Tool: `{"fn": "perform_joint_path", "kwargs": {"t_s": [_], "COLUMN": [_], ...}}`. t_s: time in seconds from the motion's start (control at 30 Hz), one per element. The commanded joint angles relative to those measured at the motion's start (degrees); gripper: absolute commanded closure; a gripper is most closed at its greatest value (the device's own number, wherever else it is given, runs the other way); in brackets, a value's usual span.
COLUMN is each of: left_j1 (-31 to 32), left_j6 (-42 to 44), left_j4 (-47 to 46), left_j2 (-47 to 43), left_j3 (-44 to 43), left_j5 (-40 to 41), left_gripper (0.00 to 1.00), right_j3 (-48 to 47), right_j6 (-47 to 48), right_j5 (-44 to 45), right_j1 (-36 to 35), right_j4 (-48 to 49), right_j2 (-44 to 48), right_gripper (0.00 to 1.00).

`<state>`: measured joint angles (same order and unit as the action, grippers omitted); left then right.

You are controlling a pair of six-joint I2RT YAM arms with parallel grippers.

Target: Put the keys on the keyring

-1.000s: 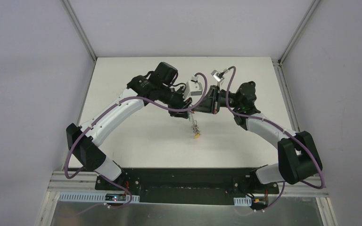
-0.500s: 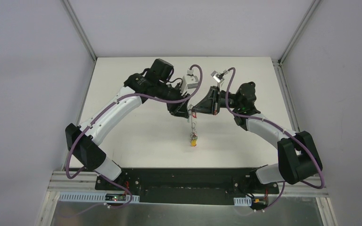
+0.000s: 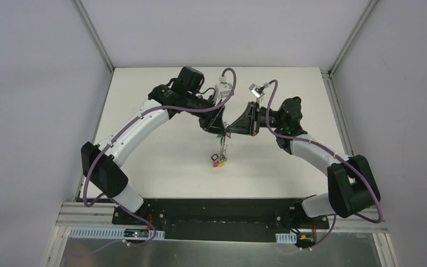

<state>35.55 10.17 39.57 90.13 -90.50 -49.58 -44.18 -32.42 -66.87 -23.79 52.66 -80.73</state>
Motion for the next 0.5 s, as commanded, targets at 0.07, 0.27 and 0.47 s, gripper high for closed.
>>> {"fn": "perform_joint_path", "kwargs": {"t_s": [0.07,0.27,0.47], "left_j1": [-0.37,-0.81,-2.14], "left_j6": [-1.64,-2.07,-4.38], "left_j4": [-1.25,-1.62,-3.77], "left_j2": [0.86,0.31,-0.42], "left_j3": [-0.33,0.87,2.04], "left_j5": [-3.69,-4.48,-6.47], "left_gripper": [0.74,0.75,0.75], "right_j3": [-0.52,-0.48,-0.33], "right_j6": [0.26,0.39,0.52], "right_j5": [-0.78,-0.72,-0.63], "right_j1": [0.34,0.50,0.74], "right_j4": [3.32,3.31,3.32], "right_j2": [2.07,2.04,1.97], "right_gripper": [1.00,1.00,1.00]}}
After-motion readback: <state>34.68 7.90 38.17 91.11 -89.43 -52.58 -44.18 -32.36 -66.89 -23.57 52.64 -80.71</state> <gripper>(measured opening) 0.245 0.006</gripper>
